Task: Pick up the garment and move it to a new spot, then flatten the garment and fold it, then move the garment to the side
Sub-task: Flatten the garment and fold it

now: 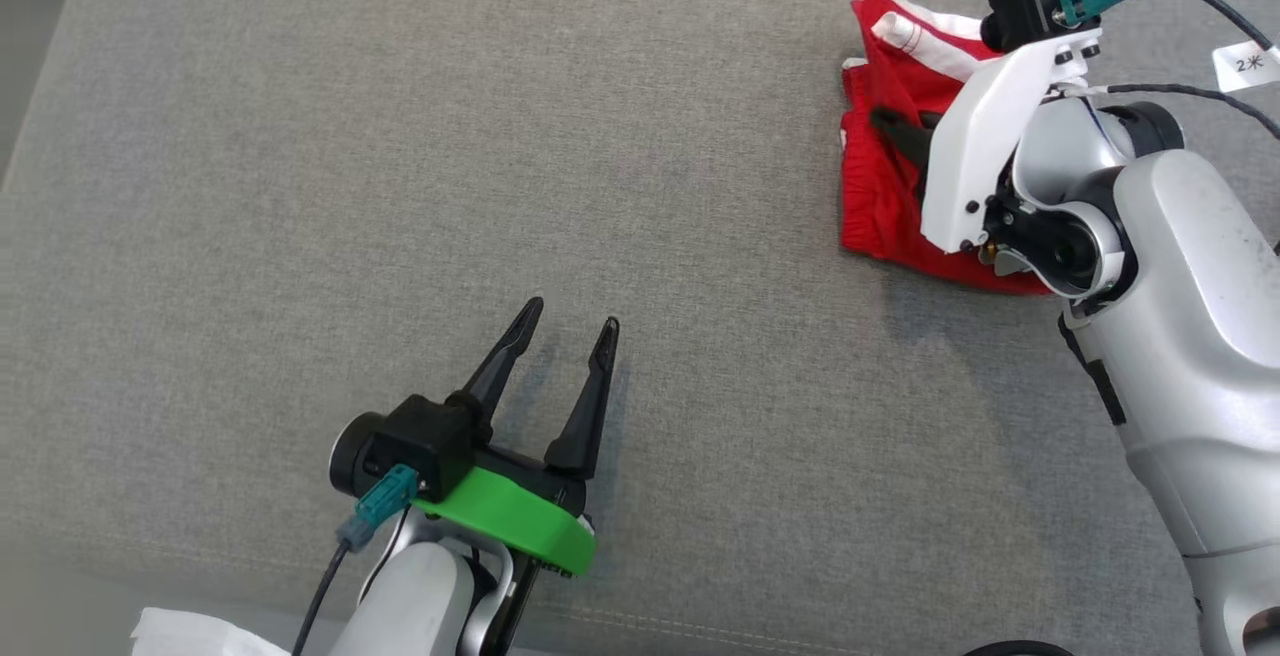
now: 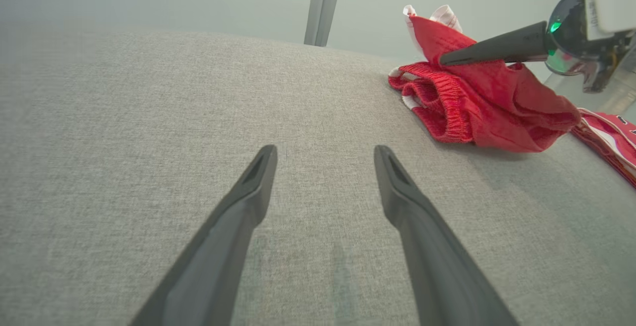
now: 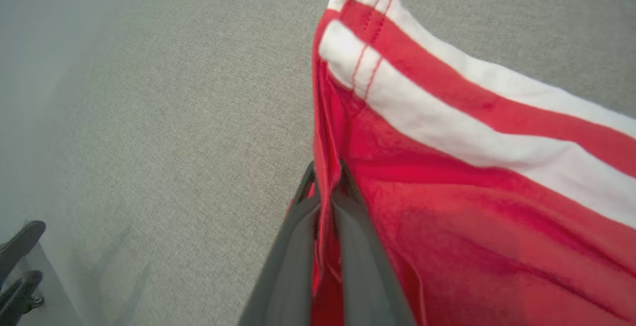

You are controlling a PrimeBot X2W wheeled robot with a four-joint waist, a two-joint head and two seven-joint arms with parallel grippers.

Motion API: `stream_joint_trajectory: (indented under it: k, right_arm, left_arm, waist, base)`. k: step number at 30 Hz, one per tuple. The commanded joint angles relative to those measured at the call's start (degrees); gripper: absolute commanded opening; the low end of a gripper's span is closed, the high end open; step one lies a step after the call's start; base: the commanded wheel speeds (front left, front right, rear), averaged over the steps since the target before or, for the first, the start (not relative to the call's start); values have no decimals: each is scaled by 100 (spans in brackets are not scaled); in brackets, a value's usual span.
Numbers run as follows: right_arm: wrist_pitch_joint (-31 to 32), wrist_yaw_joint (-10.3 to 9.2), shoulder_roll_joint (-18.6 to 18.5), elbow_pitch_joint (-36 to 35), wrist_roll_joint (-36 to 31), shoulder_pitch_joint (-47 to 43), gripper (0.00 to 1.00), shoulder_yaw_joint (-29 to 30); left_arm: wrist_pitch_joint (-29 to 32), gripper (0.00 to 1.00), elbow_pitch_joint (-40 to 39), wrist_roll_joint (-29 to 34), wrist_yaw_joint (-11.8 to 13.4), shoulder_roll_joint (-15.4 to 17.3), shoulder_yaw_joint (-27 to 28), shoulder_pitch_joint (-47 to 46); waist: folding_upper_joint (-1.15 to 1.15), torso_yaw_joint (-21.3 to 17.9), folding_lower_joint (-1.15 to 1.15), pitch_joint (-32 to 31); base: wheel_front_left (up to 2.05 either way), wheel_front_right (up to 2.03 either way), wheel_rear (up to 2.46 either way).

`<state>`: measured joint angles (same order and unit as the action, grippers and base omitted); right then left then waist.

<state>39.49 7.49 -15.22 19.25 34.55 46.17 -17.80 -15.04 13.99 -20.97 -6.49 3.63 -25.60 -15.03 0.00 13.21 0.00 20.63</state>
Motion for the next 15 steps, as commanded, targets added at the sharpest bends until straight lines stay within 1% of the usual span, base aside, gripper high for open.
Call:
stream_joint_trajectory:
  k: [1, 2, 3, 5, 6, 7, 8, 9, 10, 12, 15]
  right_arm:
    - [-32, -2, 20, 78, -78, 34, 0, -7]
    - [-57, -2, 46, 114, -107, 25, 0, -19]
    - [-102, -2, 75, 149, -126, 8, 18, -38]
    - [-189, -2, 96, 222, -188, -17, 20, -74]
    - [-230, -2, 102, 271, -215, -26, 20, -84]
    - [-267, -2, 111, 314, -247, -21, 23, -100]
    - [-332, -2, 129, 334, -269, -5, 31, -134]
    - [-416, -2, 169, 348, -280, -9, 94, -158]
    - [-468, -2, 210, 364, -264, -28, 100, -161]
    - [-573, -2, 257, 248, -199, -67, 100, -260]
    - [-808, -2, 184, -153, -28, -213, 100, -393]
  left_arm:
    - [-14, 100, 25, -14, -10, -9, 58, -45]
    - [-14, 100, 40, -11, -16, -12, 69, -22]
    - [-15, 100, 56, -9, -22, -18, 80, 5]
    - [-14, 100, 77, -3, -33, -23, 108, 60]
    - [-14, 100, 85, 1, -37, -28, 120, 92]
    - [-14, 100, 97, 0, -43, -32, 127, 115]
    - [-15, 100, 109, -3, -49, -37, 128, 124]
    - [-15, 100, 113, -7, -55, -42, 129, 128]
    - [-15, 100, 112, -15, -47, -41, 142, 134]
    - [-14, 100, 102, -33, -50, -46, 174, 146]
    - [-14, 100, 80, -47, -50, -51, 252, 201]
  waist:
    - [0, 174, 0, 63]
    - [0, 190, 0, 56]
    - [0, 205, 0, 42]
    - [0, 203, 0, 10]
    - [0, 190, 0, -10]
    - [0, 176, 0, -24]
    - [0, 160, 0, -39]
    - [0, 138, 0, -64]
    - [0, 114, 0, -86]
    - [0, 66, 0, -133]
    - [0, -9, 0, -241]
  base:
    - [0, 0, 0]
    - [0, 0, 0]
    - [0, 0, 0]
    - [0, 0, 0]
    - [0, 0, 0]
    - [0, 0, 0]
    - [0, 0, 0]
    - [0, 0, 0]
    - [0, 0, 0]
    - [0, 0, 0]
    - [0, 0, 0]
